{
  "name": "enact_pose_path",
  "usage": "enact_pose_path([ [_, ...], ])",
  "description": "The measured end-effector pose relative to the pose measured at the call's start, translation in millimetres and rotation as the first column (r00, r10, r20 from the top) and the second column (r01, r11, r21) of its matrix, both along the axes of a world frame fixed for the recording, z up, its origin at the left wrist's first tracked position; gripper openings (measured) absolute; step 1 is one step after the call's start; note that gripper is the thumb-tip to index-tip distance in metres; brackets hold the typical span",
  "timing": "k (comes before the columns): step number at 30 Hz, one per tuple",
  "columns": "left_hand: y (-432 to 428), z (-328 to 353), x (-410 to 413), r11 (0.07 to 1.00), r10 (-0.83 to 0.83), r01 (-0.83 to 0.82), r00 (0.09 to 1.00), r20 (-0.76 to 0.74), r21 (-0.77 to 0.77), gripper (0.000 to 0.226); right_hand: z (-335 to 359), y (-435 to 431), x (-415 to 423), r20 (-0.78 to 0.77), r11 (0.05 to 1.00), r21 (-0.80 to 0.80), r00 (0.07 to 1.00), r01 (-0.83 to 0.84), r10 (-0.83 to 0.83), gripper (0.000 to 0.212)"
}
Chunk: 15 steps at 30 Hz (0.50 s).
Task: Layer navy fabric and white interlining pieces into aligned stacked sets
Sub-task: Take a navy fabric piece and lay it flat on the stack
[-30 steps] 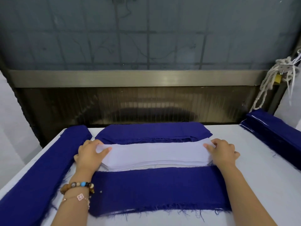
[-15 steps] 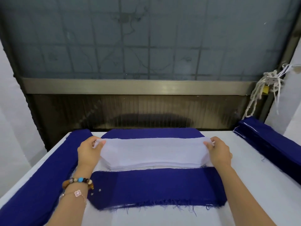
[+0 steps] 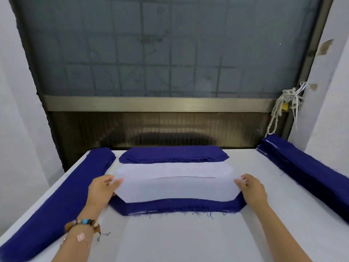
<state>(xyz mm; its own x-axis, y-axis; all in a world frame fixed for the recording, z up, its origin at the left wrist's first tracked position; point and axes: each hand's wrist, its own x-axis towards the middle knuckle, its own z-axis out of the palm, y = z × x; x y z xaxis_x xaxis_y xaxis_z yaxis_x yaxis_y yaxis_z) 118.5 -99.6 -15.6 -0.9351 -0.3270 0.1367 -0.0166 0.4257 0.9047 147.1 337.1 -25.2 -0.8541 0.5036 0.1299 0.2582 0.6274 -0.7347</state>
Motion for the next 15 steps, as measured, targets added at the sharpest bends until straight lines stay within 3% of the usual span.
enact_pose_path([
  [2, 1, -10, 8, 1.000, -0.016, 0.016, 1.000, -0.013, -0.010, 0.028, -7, -2, 8, -0.045, 1.000, 0.004, 0.999, 0.006, -0.006, 0.017],
  [6, 7, -15, 19, 0.997, 0.010, -0.016, 0.997, -0.070, -0.081, 0.012, -10, -4, 13, -0.085, 1.000, 0.020, 0.996, 0.005, -0.003, 0.014],
  [10, 9, -18, 26, 0.994, 0.012, -0.026, 0.991, -0.132, -0.103, 0.019, -10, -7, 14, -0.093, 0.998, 0.042, 0.995, -0.037, 0.040, 0.007],
  [15, 6, -20, 25, 0.990, 0.015, -0.034, 0.991, -0.132, -0.139, 0.015, -14, -2, 13, -0.205, 0.997, -0.062, 0.978, -0.038, 0.025, 0.005],
])
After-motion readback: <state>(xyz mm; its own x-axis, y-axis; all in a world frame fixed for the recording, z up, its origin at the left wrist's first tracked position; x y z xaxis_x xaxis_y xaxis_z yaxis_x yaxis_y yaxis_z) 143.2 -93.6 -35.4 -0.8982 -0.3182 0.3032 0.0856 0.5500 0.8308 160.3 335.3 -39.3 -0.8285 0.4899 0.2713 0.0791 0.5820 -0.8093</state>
